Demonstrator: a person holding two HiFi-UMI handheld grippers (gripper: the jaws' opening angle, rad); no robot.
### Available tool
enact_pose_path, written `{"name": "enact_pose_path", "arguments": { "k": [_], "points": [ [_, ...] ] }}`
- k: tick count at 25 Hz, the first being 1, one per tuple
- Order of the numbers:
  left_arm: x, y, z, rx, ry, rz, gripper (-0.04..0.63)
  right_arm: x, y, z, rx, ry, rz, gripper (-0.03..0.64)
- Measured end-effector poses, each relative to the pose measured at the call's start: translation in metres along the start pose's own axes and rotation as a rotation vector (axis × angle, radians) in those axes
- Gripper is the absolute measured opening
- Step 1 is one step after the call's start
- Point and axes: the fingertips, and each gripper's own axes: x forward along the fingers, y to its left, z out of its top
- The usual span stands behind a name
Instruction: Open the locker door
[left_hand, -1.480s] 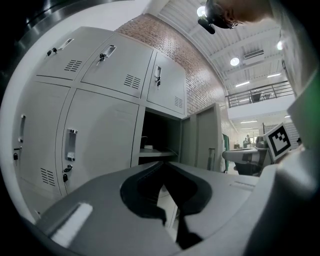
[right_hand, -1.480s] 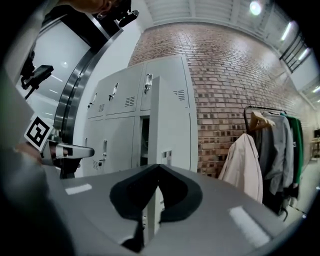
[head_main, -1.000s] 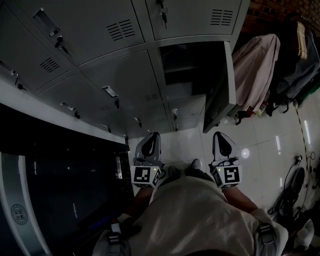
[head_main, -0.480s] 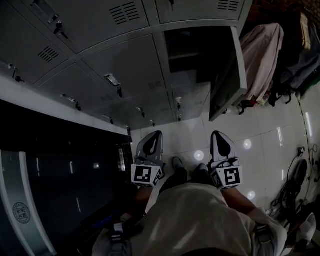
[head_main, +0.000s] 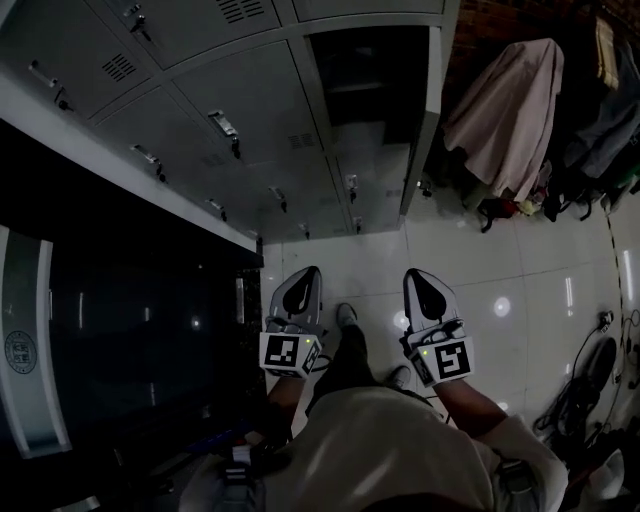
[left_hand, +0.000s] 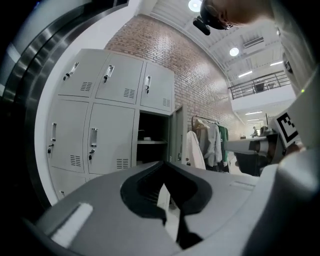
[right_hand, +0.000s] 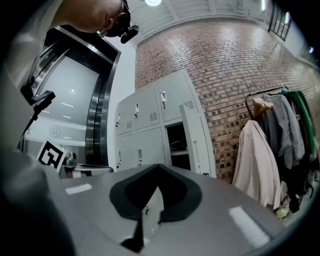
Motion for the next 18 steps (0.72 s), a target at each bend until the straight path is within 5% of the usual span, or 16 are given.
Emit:
{"name": "enact_pose_path", "arguments": {
  "k": [8, 18],
  "points": [
    [-0.099, -0.104, 0.019, -0.025, -0.021, 0.059, 0.022, -0.146, 0.005, 0.019, -0.004, -0.043, -0.027, 0.0],
    [-0.167, -0.178, 0.053, 0.05, -0.059, 0.075, 0.023, -0.238, 0.023, 0.044, -0.002, -0.126, 0.007, 0.0]
  ]
}}
